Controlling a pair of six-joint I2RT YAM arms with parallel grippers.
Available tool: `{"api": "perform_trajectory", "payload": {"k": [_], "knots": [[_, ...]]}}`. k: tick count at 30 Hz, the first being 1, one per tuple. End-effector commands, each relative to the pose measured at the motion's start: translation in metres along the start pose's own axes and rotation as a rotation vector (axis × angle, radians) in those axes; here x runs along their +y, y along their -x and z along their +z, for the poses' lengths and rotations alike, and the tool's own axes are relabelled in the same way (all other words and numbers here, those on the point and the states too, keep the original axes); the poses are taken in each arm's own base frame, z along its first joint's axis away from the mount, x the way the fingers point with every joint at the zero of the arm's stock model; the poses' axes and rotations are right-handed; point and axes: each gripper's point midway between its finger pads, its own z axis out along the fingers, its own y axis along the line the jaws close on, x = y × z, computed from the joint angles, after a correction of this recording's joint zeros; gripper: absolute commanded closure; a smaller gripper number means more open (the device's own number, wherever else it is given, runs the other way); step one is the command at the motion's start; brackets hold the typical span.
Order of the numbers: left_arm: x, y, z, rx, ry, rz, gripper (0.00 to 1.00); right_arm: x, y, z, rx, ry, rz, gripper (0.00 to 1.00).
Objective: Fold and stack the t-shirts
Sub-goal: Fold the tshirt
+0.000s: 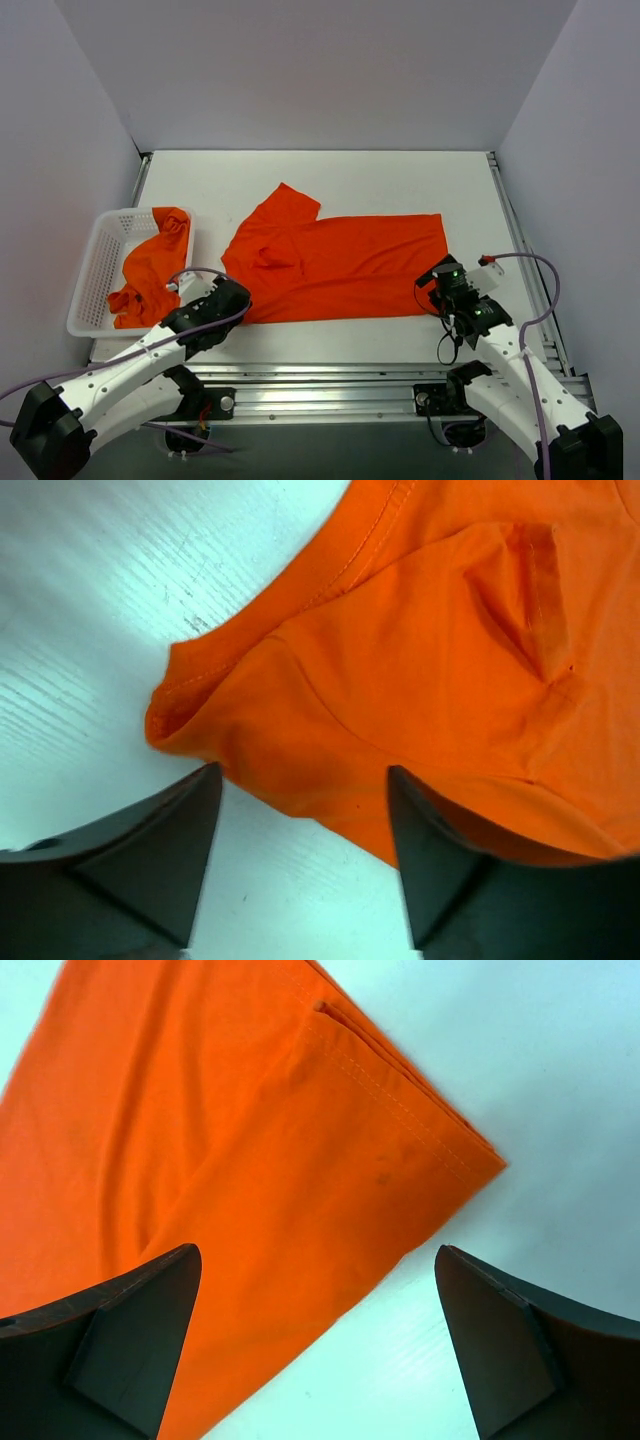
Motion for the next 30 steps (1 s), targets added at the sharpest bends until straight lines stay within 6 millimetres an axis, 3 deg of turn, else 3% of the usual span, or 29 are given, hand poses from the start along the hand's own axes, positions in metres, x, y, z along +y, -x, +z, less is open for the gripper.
{"api": "perform_trajectory", "payload": {"k": [1, 6, 8, 9, 10, 11, 13, 14, 16, 19, 20, 21, 22, 23, 24, 25, 26, 27, 28, 29, 30], "knots": [[0.007, 0.015, -0.016, -0.042, 0.024, -0.013, 0.21, 0.012, 0.029, -0.025, -0.08, 0.022, 0.047, 0.0], [-0.026, 0.056, -0.051, -0.114, -0.068, -0.024, 0.14, 0.035, 0.081, -0.049, -0.24, 0.05, 0.07, 0.0], [-0.048, 0.074, -0.062, -0.168, -0.145, 0.021, 0.13, 0.063, 0.105, -0.058, -0.305, 0.127, 0.043, 0.0], [-0.062, 0.083, -0.067, -0.195, -0.191, 0.038, 0.13, 0.074, 0.108, -0.054, -0.31, 0.142, 0.011, 0.0], [-0.084, 0.095, -0.072, -0.252, -0.258, 0.086, 0.13, 0.103, 0.118, -0.059, -0.33, 0.243, 0.017, 0.0], [-0.098, 0.104, -0.075, -0.29, -0.292, 0.102, 0.12, 0.112, 0.113, -0.048, -0.32, 0.24, -0.08, 0.0], [-0.13, 0.12, -0.073, -0.378, -0.349, 0.19, 0.08, 0.139, 0.12, -0.043, -0.316, 0.295, -0.128, 0.0], [-0.137, 0.134, -0.067, -0.414, -0.338, 0.198, 0.05, 0.153, 0.113, -0.027, -0.284, 0.306, -0.168, 0.0], [-0.162, 0.152, -0.048, -0.455, -0.338, 0.263, 0.04, 0.169, 0.11, -0.015, -0.256, 0.332, -0.209, 0.0], [-0.203, 0.176, 0.0, -0.373, -0.442, 0.304, 0.05, 0.196, 0.104, 0.006, -0.211, 0.416, -0.234, 0.0], [-0.217, 0.174, 0.01, -0.319, -0.497, 0.331, 0.05, 0.194, 0.104, 0.013, -0.2, 0.413, -0.226, 0.0], [-0.219, 0.189, 0.027, -0.323, -0.483, 0.334, 0.05, 0.193, 0.101, 0.024, -0.178, 0.404, -0.216, 0.0], [-0.236, 0.196, 0.053, -0.308, -0.478, 0.38, 0.06, 0.197, 0.102, 0.028, -0.175, 0.426, -0.196, 0.0], [-0.247, 0.193, 0.067, -0.261, -0.512, 0.412, 0.07, 0.196, 0.105, 0.034, -0.168, 0.431, -0.189, 0.0], [-0.244, 0.177, 0.109, -0.181, -0.476, 0.448, 0.08, 0.195, 0.1, 0.043, -0.139, 0.432, -0.192, 0.0], [-0.249, 0.187, 0.123, -0.174, -0.487, 0.465, 0.12, 0.196, 0.103, 0.047, -0.144, 0.437, -0.182, 0.0], [-0.273, 0.201, 0.125, -0.187, -0.538, 0.465, 0.12, 0.194, 0.1, 0.055, -0.132, 0.427, -0.183, 0.0], [-0.268, 0.18, 0.161, -0.1, -0.526, 0.485, 0.12, 0.19, 0.106, 0.061, -0.136, 0.413, -0.175, 0.0], [-0.272, 0.183, 0.173, -0.084, -0.544, 0.483, 0.12, 0.187, 0.107, 0.066, -0.131, 0.401, -0.175, 0.0], [-0.296, 0.195, 0.175, -0.099, -0.6, 0.48, 0.12, 0.184, 0.106, 0.074, -0.12, 0.389, -0.173, 0.0], [-0.288, 0.169, 0.209, 0.001, -0.591, 0.494, 0.12, 0.178, 0.113, 0.079, -0.124, 0.377, -0.158, 0.0]]}}
